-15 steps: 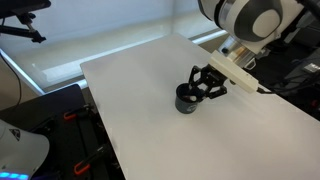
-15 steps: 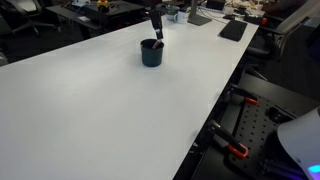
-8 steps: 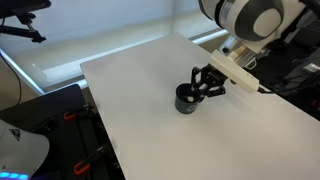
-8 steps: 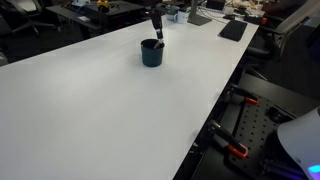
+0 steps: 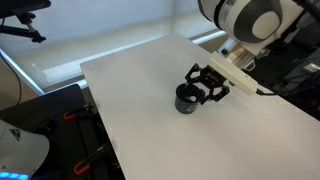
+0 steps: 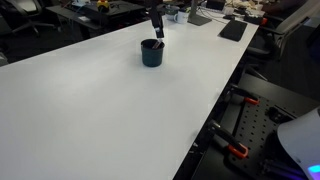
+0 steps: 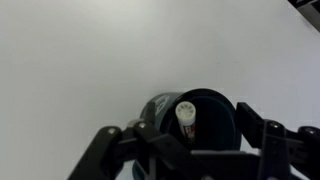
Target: Remove the marker from the mug.
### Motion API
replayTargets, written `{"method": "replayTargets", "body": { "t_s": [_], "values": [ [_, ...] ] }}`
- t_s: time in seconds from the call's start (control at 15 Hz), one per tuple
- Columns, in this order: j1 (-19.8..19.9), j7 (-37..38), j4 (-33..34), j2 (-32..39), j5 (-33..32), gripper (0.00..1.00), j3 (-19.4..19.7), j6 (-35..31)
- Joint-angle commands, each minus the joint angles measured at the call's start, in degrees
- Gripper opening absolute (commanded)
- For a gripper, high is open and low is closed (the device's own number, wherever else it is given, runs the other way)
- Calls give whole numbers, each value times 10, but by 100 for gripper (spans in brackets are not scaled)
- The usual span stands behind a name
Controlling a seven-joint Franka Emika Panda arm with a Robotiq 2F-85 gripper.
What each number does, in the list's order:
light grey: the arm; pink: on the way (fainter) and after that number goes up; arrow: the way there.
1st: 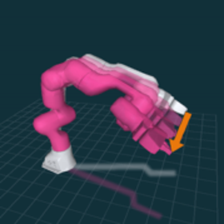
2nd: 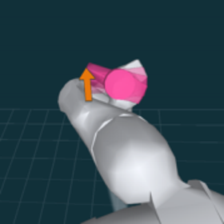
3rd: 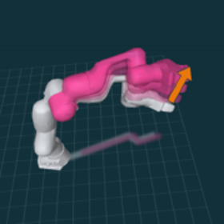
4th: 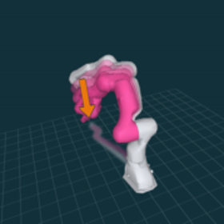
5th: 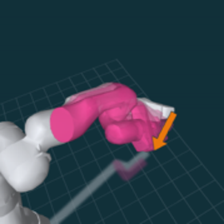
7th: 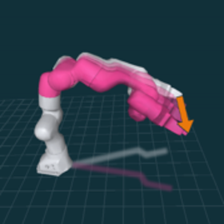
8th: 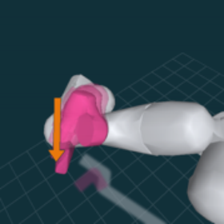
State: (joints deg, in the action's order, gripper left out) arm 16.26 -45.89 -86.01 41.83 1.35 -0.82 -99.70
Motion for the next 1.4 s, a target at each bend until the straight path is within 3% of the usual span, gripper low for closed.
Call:
{"method": "replayTargets", "body": {
  "t_s": [0.0,0.27,0.4,0.67,0.87,1.07,1.33],
  "values": [
    [0,-1,-18,-13,9,100,1,-4],
    [0,0,-18,-12,10,99,1,-3],
    [0,0,-19,-13,10,74,1,-3],
    [1,1,-20,-12,12,45,1,-3],
    [1,2,-21,-13,12,31,1,-3],
    [1,3,-22,-13,13,0,1,-3],
    [1,3,-22,-13,13,5,2,-3]
  ]
}}
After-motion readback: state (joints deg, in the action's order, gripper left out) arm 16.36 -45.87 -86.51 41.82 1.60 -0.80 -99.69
